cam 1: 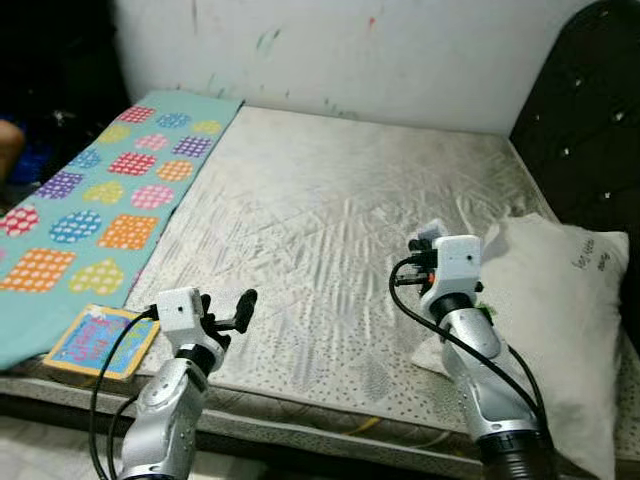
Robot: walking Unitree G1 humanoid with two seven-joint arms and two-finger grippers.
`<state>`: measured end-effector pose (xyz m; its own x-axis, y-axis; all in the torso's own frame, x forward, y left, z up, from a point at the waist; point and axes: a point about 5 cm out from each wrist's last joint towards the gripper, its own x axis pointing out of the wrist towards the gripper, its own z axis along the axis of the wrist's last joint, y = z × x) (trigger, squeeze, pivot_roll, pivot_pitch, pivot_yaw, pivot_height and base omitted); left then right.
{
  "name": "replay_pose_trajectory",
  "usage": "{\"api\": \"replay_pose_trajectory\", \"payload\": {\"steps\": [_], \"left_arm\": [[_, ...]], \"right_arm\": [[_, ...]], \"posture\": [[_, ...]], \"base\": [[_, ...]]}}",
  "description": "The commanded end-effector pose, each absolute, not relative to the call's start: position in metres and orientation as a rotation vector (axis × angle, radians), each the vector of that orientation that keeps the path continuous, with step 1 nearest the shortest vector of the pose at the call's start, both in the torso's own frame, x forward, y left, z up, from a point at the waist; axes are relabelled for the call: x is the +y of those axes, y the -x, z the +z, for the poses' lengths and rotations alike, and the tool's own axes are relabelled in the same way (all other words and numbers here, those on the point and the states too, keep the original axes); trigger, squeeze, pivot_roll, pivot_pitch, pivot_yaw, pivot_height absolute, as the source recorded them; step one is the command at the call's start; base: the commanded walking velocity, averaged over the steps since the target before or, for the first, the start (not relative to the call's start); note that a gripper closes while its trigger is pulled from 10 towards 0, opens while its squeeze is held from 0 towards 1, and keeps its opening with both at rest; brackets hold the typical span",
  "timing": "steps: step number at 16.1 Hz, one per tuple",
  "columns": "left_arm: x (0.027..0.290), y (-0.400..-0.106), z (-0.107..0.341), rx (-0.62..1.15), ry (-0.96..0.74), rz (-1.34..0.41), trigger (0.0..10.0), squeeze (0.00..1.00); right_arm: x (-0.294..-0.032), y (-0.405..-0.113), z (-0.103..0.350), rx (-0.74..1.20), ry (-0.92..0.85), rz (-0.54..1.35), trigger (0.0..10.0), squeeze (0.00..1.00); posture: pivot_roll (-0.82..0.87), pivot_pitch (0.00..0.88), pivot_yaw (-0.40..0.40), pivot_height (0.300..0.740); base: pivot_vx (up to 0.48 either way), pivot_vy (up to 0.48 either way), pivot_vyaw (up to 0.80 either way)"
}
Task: Clean up the room
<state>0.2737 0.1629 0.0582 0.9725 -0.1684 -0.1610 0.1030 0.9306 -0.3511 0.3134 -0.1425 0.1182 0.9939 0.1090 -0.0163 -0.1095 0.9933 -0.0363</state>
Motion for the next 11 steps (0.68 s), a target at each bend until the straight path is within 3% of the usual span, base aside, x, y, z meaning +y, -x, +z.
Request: {"api": "replay_pose_trajectory", "payload": {"steps": [1, 10, 11], "left_arm": [[0.1619, -0.2748, 0.0584, 0.195, 0.347, -0.141, 10.0, 0.00], [0.1618, -0.2745, 0.0576, 0.198, 0.346, -0.140, 10.0, 0.00], [0.1616, -0.2745, 0.0582, 0.198, 0.347, -0.139, 10.0, 0.00]], "right_arm": [[-0.1450, -0.3158, 0.1197, 0.017, 0.041, 0.106, 10.0, 0.00], [-0.1439, -0.3157, 0.1167, 0.032, 0.048, 0.115, 10.0, 0.00], [-0.1432, -0.3153, 0.1160, 0.035, 0.046, 0.116, 10.0, 0.00]], "posture": [[-0.11, 0.000, -0.043, 0.740], [-0.11, 0.000, -0.044, 0.740], [-0.11, 0.000, -0.044, 0.740]], "base": [[0.000, 0.311, -0.80], [0.000, 0.342, -0.06], [0.000, 0.371, -0.80]]}}
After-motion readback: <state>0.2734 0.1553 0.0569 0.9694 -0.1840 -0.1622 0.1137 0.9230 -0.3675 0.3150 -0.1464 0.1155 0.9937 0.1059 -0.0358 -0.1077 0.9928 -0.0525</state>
